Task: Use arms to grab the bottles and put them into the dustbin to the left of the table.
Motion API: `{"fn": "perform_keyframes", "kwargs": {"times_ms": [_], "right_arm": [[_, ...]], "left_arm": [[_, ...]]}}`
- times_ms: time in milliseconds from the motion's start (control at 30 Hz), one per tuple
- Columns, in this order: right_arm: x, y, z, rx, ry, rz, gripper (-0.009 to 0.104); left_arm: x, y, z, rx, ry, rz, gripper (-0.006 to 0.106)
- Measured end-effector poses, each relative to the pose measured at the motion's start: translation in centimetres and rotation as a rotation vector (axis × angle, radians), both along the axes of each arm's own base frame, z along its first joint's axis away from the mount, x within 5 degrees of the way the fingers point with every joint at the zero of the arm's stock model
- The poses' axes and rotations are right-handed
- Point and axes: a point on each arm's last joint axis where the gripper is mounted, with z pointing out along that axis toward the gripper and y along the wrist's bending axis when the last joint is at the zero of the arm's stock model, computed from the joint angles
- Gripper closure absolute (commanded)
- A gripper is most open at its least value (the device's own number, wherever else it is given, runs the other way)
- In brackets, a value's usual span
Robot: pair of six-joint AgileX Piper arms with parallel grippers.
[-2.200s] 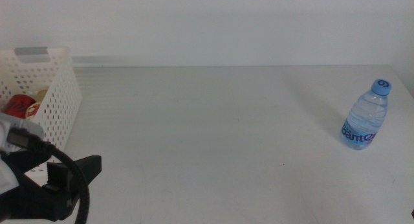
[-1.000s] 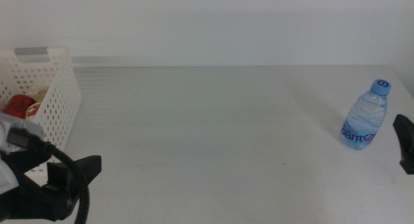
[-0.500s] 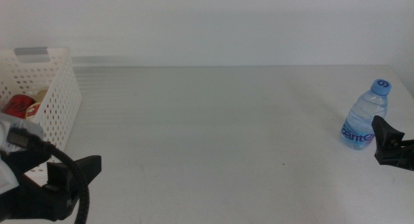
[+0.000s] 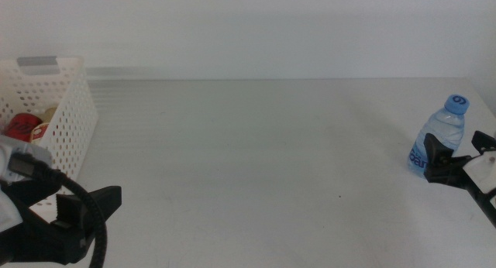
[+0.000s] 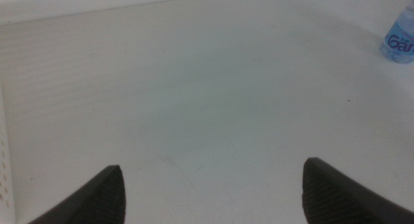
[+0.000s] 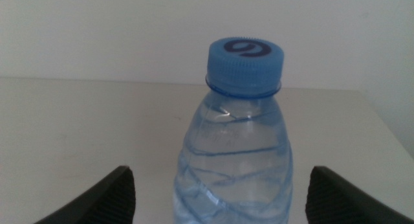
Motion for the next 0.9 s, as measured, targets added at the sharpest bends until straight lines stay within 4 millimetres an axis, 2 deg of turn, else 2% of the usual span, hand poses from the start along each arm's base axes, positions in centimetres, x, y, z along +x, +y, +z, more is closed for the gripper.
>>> {"fn": "perform_keyframes", "kwargs": {"times_ms": [400, 533, 600, 633, 733, 800, 833, 900], "right_arm": [[5.1, 0.0, -2.1, -0.036, 0.008, -0.023, 0.000], [6.1, -0.1, -3.0, -0.037, 0.023, -0.037, 0.003], [6.1, -0.2, -3.2, -0.040, 0.027, -0.045, 0.012], [6.2, -0.2, -3.2, -0.041, 0.029, -0.049, 0.021], [6.2, -0.2, -3.2, -0.042, 0.028, -0.052, 0.059], [6.2, -0.2, -3.2, -0.032, 0.028, -0.056, 0.092], [6.2, -0.2, -3.2, -0.022, 0.027, -0.058, 0.095], [6.2, -0.2, -3.1, 0.005, 0.025, -0.063, 0.095]], "left_arm": [[0.0, 0.0, 0.0, 0.000, 0.000, 0.000, 0.010], [0.0, 0.0, 0.0, 0.000, 0.000, 0.000, 0.010], [0.0, 0.0, 0.0, 0.000, 0.000, 0.000, 0.010], [0.0, 0.0, 0.0, 0.000, 0.000, 0.000, 0.010], [0.0, 0.0, 0.0, 0.000, 0.000, 0.000, 0.010], [0.0, 0.0, 0.0, 0.000, 0.000, 0.000, 0.010], [0.0, 0.0, 0.0, 0.000, 0.000, 0.000, 0.010], [0.0, 0.0, 0.0, 0.000, 0.000, 0.000, 0.010]]}}
